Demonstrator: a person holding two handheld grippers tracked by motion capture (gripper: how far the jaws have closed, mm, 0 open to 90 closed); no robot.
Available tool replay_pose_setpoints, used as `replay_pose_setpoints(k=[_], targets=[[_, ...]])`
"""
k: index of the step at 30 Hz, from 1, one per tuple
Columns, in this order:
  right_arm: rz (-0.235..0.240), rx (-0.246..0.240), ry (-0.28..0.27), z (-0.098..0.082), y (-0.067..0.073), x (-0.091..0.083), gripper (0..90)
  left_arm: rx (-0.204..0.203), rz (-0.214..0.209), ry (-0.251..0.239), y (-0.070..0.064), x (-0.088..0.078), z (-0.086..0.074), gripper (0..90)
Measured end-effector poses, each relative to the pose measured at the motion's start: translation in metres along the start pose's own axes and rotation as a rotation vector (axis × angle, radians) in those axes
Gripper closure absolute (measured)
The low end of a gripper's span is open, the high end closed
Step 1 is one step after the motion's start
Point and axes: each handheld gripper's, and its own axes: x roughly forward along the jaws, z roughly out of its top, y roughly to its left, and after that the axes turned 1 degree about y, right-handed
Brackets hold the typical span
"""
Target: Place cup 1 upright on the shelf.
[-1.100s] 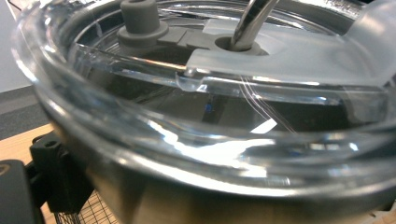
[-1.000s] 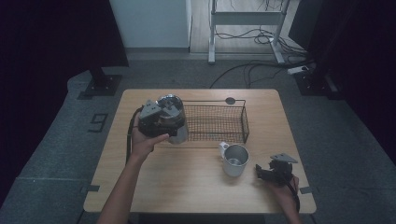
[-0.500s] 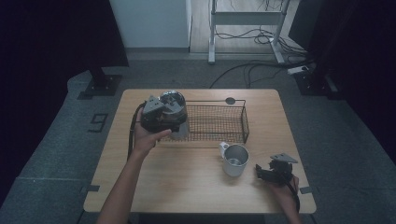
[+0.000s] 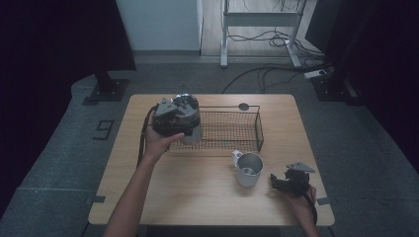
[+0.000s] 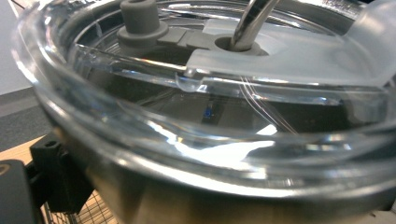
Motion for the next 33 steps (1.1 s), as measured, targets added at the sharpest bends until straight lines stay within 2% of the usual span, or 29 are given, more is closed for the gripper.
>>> replay_pose_setpoints(k=[28, 33], targets=[[0.001, 0.000, -0.002, 0.000, 0.000, 0.000, 13.0, -0.011, 0.018, 0.013, 0.011, 0.019, 0.010, 4.3], [0.001, 0.000, -0.001, 0.000, 0.000, 0.000, 12.9, -0.024, 0.013, 0.023, 0.015, 0.025, 0.009, 4.2]])
